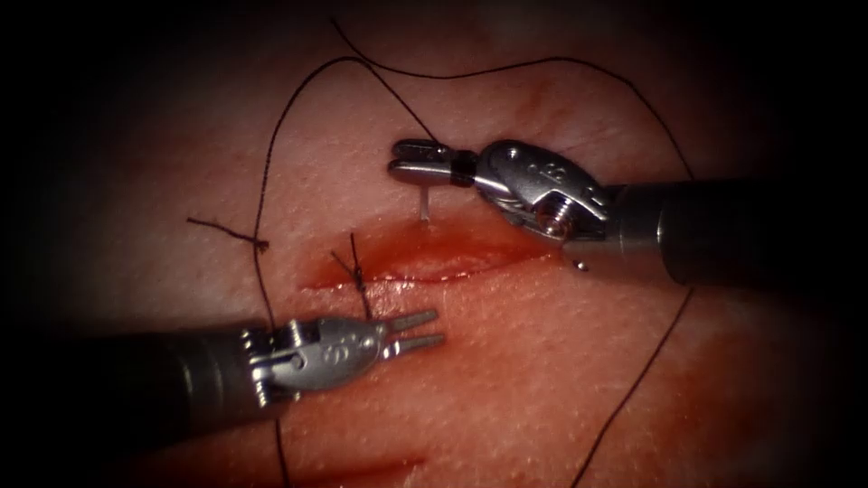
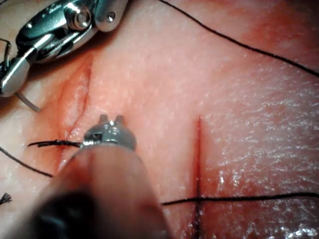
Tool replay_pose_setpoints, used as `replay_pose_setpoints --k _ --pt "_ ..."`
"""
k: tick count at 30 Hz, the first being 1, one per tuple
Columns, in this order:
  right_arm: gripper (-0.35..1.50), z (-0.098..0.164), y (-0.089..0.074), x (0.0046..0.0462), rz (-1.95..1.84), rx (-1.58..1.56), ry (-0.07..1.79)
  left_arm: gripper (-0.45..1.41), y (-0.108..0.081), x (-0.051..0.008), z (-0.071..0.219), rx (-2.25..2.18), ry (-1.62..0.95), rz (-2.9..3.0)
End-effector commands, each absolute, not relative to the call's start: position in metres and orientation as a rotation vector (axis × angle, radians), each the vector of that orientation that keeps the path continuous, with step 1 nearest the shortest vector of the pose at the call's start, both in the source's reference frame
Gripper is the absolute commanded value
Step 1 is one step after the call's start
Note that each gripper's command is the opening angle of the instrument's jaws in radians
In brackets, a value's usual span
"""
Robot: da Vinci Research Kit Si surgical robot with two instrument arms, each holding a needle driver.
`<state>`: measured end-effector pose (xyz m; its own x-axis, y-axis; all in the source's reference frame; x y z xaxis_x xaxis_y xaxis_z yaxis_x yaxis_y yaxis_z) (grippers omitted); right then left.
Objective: Wound Closure
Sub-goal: Push needle through tissue above incision with right end-effector
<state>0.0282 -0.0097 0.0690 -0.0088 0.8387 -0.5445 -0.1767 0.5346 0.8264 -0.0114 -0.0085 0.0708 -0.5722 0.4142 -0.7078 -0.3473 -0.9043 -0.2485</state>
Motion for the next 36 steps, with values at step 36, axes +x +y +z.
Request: replay_pose_setpoints --k 36 --pt "-0.35 0.0687 -0.0104 0.0313 1.311 0.989 0.955 -0.06 -0.0114 -0.0091 0.0743 -1.069 -0.172 2.447"
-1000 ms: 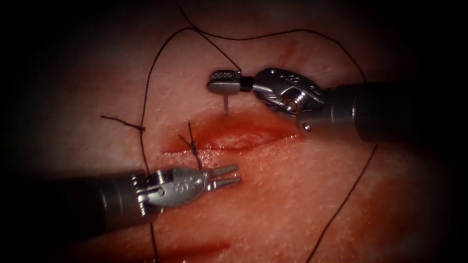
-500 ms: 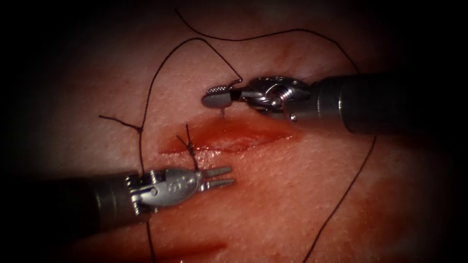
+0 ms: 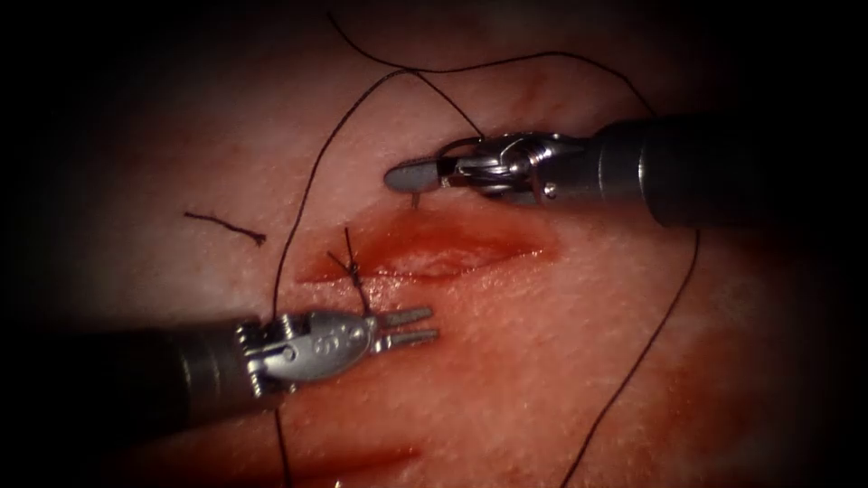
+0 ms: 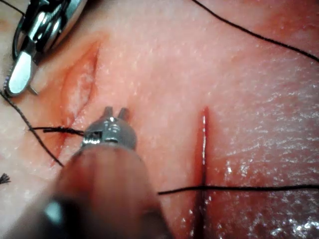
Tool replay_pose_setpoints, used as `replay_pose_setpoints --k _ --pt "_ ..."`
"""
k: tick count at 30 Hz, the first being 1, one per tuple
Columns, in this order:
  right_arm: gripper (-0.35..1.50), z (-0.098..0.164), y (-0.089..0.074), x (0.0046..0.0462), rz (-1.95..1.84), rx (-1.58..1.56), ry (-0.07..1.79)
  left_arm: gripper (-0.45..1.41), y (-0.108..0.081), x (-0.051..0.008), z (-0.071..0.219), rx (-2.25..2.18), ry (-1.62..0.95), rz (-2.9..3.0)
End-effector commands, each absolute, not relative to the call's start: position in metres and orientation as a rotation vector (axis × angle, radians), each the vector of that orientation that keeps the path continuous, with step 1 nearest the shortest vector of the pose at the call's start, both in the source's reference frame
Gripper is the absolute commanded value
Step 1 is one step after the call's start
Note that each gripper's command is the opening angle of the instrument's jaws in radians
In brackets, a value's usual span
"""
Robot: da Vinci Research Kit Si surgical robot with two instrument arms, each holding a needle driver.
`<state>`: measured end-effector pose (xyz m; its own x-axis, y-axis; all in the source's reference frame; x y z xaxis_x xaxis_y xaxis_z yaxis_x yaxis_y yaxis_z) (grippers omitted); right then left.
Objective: Wound Closure
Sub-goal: Push needle through tissue above incision with right end-effector
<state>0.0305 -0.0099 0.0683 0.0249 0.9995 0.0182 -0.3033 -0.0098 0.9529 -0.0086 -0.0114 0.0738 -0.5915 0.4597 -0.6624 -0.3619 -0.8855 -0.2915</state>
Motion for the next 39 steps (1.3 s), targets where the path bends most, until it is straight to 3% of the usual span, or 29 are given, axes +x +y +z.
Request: replay_pose_setpoints --k 1,3,6,12,30,33,34,36,37,38,39 --pt "-0.35 0.069 -0.010 0.0313 1.311 0.989 0.955 -0.06 -0.011 -0.0091 0.074 -1.069 -0.172 2.447" --pt "-0.35 0.069 -0.012 0.0313 1.264 0.884 0.958 -0.06 -0.011 -0.0091 0.074 -1.068 -0.173 2.446" --pt "-0.35 0.067 -0.015 0.0311 1.141 0.448 0.870 -0.06 -0.011 -0.0090 0.074 -1.068 -0.174 2.446" --pt "-0.35 0.066 -0.018 0.0315 1.054 0.192 0.790 -0.06 -0.011 -0.0090 0.074 -1.067 -0.174 2.446" --pt "-0.35 0.074 -0.023 0.0294 1.046 0.250 0.545 -0.06 -0.011 -0.0090 0.074 -1.065 -0.174 2.445" --pt "-0.35 0.073 -0.021 0.0291 0.976 0.217 0.679 -0.06 -0.011 -0.0090 0.074 -1.065 -0.173 2.445" --pt "-0.33 0.072 -0.020 0.0287 0.855 0.204 0.829 -0.06 -0.012 -0.0089 0.074 -1.065 -0.173 2.445" --pt "0.51 0.071 -0.019 0.0281 0.811 0.197 0.987 -0.06 -0.012 -0.0089 0.074 -1.064 -0.173 2.445" --pt "0.51 0.071 -0.019 0.0281 0.811 0.197 0.987 -0.06 -0.012 -0.0089 0.074 -1.064 -0.173 2.445" --pt "0.71 0.070 -0.018 0.0280 0.799 0.194 1.022 -0.06 -0.012 -0.0089 0.074 -1.064 -0.173 2.445" --pt "1.09 0.069 -0.017 0.0275 0.725 0.178 1.104 -0.06 -0.012 -0.0089 0.074 -1.064 -0.173 2.445"
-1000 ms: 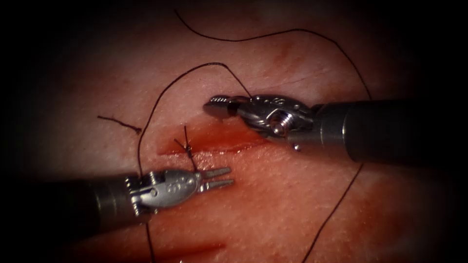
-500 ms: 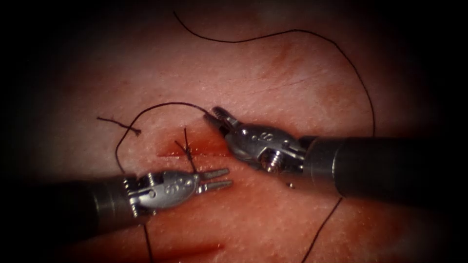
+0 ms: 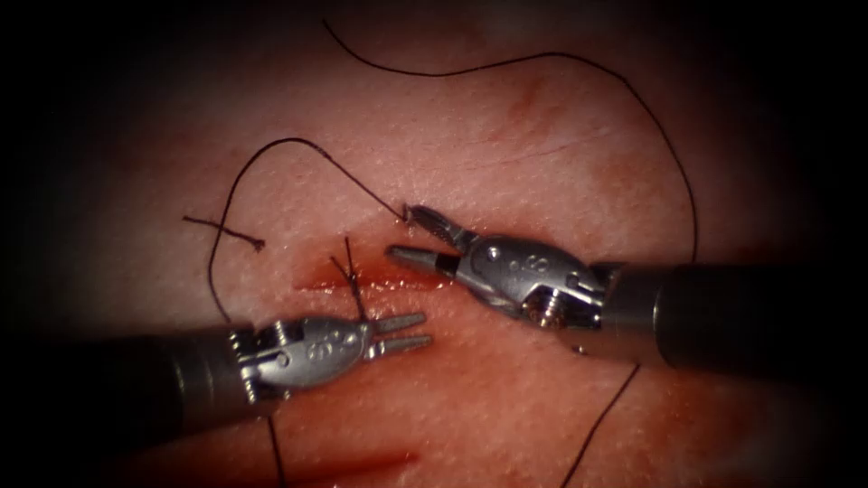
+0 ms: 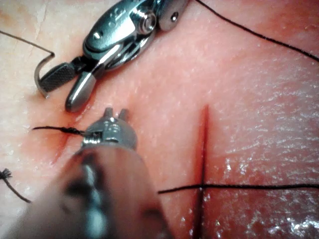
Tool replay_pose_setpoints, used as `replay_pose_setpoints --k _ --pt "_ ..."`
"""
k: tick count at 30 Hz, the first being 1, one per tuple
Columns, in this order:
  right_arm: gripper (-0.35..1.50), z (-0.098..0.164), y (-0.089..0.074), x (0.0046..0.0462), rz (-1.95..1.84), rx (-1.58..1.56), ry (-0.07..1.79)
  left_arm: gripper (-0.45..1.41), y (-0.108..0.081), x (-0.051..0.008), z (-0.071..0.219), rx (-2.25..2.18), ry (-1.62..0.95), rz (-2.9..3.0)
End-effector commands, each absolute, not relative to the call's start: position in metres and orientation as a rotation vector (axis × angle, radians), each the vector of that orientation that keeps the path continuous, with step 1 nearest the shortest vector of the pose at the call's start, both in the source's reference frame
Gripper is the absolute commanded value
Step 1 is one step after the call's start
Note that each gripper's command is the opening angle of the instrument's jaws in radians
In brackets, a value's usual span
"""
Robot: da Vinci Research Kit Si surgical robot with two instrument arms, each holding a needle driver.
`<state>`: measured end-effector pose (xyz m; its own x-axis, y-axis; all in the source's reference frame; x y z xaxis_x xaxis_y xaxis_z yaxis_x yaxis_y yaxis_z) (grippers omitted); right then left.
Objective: Wound Closure
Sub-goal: Push needle through tissue above incision with right end-effector
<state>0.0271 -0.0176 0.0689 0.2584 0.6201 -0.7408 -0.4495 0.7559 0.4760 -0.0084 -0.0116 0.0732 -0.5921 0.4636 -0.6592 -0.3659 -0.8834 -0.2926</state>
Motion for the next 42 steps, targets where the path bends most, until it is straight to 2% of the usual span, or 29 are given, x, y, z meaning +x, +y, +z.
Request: replay_pose_setpoints --k 1,2,3,5,12,21,27,29,30,31,32,34,35,37,42 --pt "1.15 0.0689 -0.0164 0.0274 0.690 0.165 1.120 -0.06 -0.0116 -0.0090 0.0737 -1.063 -0.173 2.445" --pt "1.15 0.0689 -0.0164 0.0274 0.690 0.165 1.120 -0.06 -0.0116 -0.0090 0.0737 -1.063 -0.173 2.445" --pt "1.28 0.0685 -0.0153 0.0272 0.621 0.153 1.156 -0.06 -0.0117 -0.0090 0.0736 -1.063 -0.172 2.444" --pt "1.31 0.0681 -0.0142 0.0270 0.575 0.166 1.210 -0.06 -0.0117 -0.0090 0.0735 -1.062 -0.172 2.444" --pt "1.20 0.0671 -0.0109 0.0270 0.466 0.117 1.344 -0.06 -0.0118 -0.0090 0.0735 -1.061 -0.171 2.444" --pt "1.35 0.0660 -0.0100 0.0295 0.320 0.011 1.376 -0.05 -0.0118 -0.0089 0.0734 -1.061 -0.171 2.444" --pt "1.36 0.0654 -0.0099 0.0311 0.175 -0.107 1.374 -0.05 -0.0119 -0.0088 0.0734 -1.061 -0.171 2.444" --pt "1.31 0.0653 -0.0099 0.0312 0.166 -0.115 1.373 -0.05 -0.0119 -0.0088 0.0734 -1.061 -0.171 2.444" --pt "0.96 0.0650 -0.0100 0.0312 0.145 -0.127 1.372 -0.05 -0.0119 -0.0088 0.0734 -1.061 -0.171 2.444" --pt "0.79 0.0648 -0.0100 0.0313 0.141 -0.130 1.372 -0.05 -0.0119 -0.0088 0.0733 -1.061 -0.171 2.444" --pt "0.66 0.0646 -0.0099 0.0313 0.131 -0.134 1.371 -0.05 -0.0119 -0.0088 0.0733 -1.061 -0.171 2.445" --pt "0.62 0.0641 -0.0096 0.0312 0.110 -0.148 1.368 -0.05 -0.0119 -0.0087 0.0733 -1.061 -0.172 2.445" --pt "0.49 0.0639 -0.0095 0.0312 0.115 -0.149 1.368 -0.05 -0.0119 -0.0087 0.0733 -1.062 -0.172 2.445" --pt "-0.35 0.0637 -0.0096 0.0311 0.110 -0.180 1.339 -0.05 -0.0119 -0.0087 0.0733 -1.062 -0.172 2.445" --pt "-0.35 0.0640 -0.0101 0.0310 0.002 -0.146 1.275 -0.05 -0.0121 -0.0087 0.0733 -1.061 -0.170 2.445"
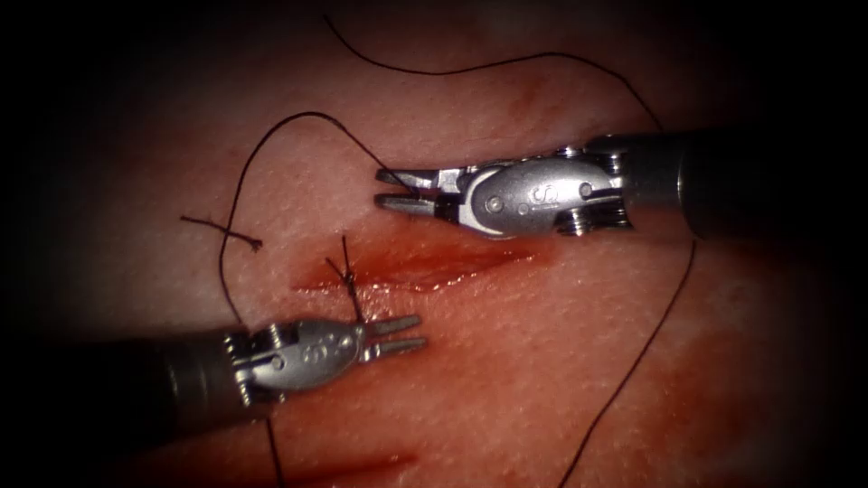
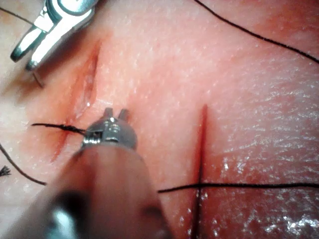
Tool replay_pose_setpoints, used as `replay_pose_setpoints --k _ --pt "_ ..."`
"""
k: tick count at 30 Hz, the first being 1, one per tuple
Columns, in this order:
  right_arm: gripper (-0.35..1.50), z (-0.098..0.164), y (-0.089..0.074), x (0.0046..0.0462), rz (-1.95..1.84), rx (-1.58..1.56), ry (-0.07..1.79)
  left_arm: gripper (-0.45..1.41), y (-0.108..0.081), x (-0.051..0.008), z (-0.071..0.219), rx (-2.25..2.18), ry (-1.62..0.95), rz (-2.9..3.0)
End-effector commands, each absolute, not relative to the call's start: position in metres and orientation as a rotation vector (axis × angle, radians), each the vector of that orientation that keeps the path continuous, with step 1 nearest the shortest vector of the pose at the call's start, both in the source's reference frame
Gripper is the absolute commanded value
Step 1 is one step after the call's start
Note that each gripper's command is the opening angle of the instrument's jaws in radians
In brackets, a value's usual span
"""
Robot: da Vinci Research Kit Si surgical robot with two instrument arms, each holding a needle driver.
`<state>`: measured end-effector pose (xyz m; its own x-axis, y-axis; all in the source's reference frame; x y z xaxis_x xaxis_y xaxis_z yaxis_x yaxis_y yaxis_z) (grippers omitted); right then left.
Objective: Wound Closure
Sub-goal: Push needle through tissue above incision with right end-effector
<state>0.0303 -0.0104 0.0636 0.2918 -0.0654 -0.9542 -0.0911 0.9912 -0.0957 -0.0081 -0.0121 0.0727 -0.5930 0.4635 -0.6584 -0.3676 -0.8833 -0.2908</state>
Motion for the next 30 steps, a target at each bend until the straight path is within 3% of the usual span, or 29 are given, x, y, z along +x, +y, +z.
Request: replay_pose_setpoints --k 1,13,30 --pt "-0.35 0.0643 -0.0104 0.0310 -0.018 -0.147 1.268 -0.05 -0.0120 -0.0087 0.0733 -1.061 -0.171 2.445" --pt "-0.35 0.0681 -0.0156 0.0300 0.068 -0.038 1.026 -0.05 -0.0118 -0.0089 0.0733 -1.060 -0.171 2.444" --pt "-0.35 0.0709 -0.0182 0.0270 0.119 0.003 0.962 -0.03 -0.0118 -0.0087 0.0733 -1.061 -0.172 2.444"
